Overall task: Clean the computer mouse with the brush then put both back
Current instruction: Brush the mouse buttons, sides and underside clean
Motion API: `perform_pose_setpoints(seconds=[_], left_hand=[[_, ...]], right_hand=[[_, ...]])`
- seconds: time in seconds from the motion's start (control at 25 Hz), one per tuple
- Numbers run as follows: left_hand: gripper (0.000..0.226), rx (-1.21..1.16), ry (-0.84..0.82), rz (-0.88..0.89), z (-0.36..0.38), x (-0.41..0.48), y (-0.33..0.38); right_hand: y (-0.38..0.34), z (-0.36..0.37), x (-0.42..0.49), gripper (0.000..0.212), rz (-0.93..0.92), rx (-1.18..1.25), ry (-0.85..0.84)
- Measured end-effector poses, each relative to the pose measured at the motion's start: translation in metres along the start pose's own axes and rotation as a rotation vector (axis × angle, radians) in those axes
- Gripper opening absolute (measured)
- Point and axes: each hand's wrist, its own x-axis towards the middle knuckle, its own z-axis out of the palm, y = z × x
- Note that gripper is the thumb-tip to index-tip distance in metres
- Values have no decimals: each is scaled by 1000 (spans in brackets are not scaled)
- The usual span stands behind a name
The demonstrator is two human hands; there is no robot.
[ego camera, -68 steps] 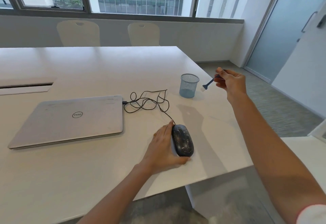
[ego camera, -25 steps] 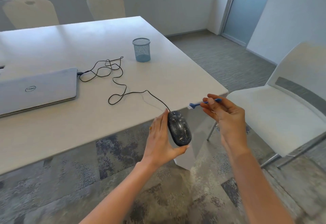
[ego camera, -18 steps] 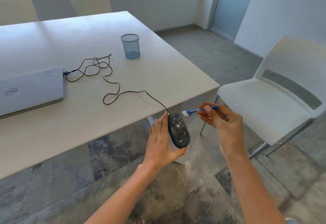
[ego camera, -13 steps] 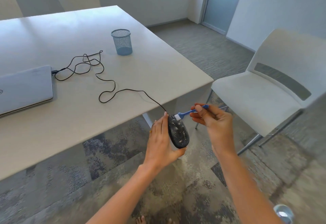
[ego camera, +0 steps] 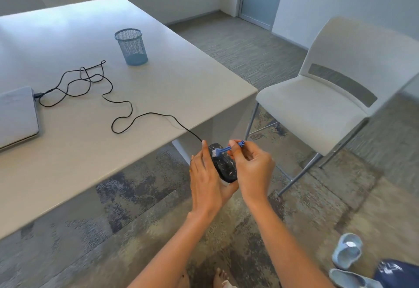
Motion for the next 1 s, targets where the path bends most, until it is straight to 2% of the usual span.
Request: perform_pose_setpoints(seconds=[0.2, 0.44, 0.72, 1.0], left_hand=[[131, 81, 18, -12, 9, 2, -4], [128, 88, 11, -12, 12, 0, -10], [134, 75, -43, -19, 14, -4, -14], [134, 47, -74, -8, 9, -7, -25]], right_hand=[[22, -17, -8, 16, 63, -19, 62], [33, -47, -23, 4, 159, 34, 144], [40, -36, -53, 11, 166, 179, 31], [60, -59, -39, 8, 240, 168, 149]])
